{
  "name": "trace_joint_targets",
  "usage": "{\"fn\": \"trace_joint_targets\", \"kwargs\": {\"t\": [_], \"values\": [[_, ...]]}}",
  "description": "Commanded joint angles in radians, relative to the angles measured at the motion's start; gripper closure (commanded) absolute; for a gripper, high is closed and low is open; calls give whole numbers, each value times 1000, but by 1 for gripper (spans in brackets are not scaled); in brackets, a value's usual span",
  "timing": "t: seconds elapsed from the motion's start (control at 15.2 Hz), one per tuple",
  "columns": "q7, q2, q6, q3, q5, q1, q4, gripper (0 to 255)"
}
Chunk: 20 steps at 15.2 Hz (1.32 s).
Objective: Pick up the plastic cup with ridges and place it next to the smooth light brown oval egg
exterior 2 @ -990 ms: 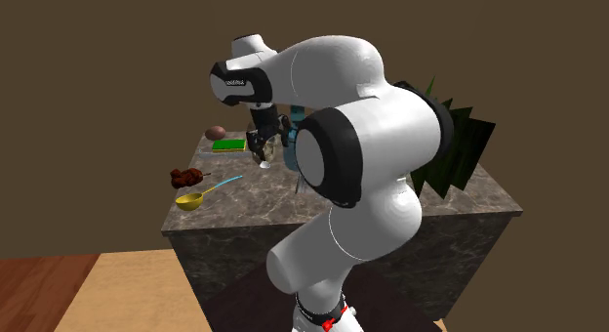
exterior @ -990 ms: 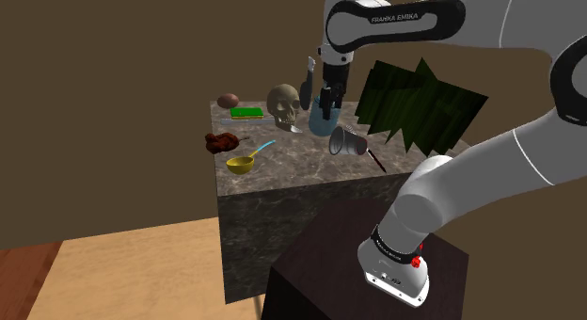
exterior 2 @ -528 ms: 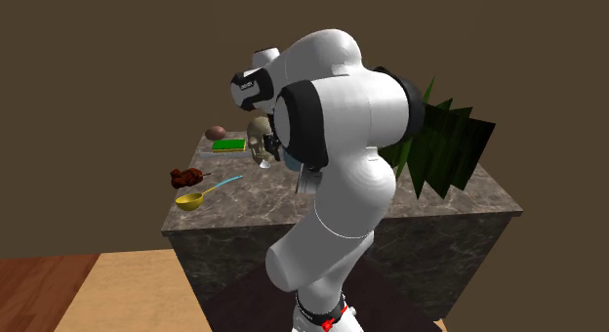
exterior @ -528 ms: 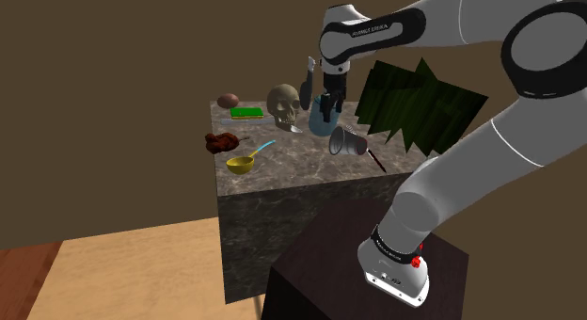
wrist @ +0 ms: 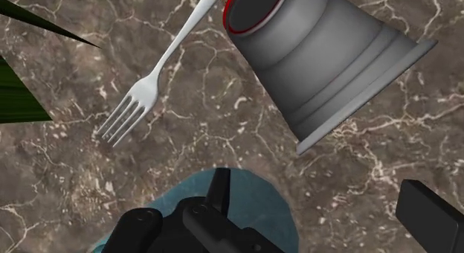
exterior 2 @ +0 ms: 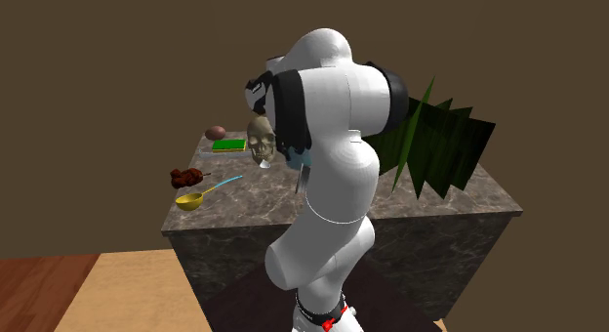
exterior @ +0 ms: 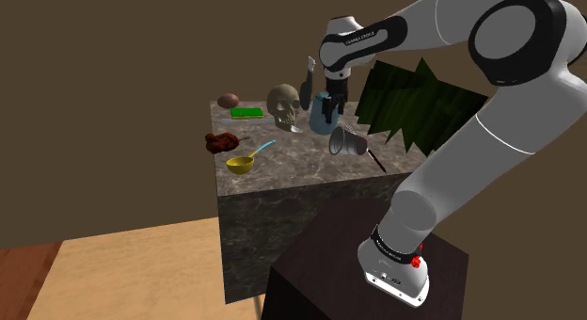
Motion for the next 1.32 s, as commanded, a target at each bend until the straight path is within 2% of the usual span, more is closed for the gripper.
{"fn": "trace_joint_targets", "kwargs": {"t": [0.0,0.2,0.66,0.73,1.25], "values": [[2,32,45,-4,-1,-1,-41,0],[3,42,81,-11,-5,-1,-67,0],[3,42,81,-13,-5,1,-67,0],[4,42,81,-12,-5,1,-67,255],[2,40,78,-13,-5,0,-65,255]]}}
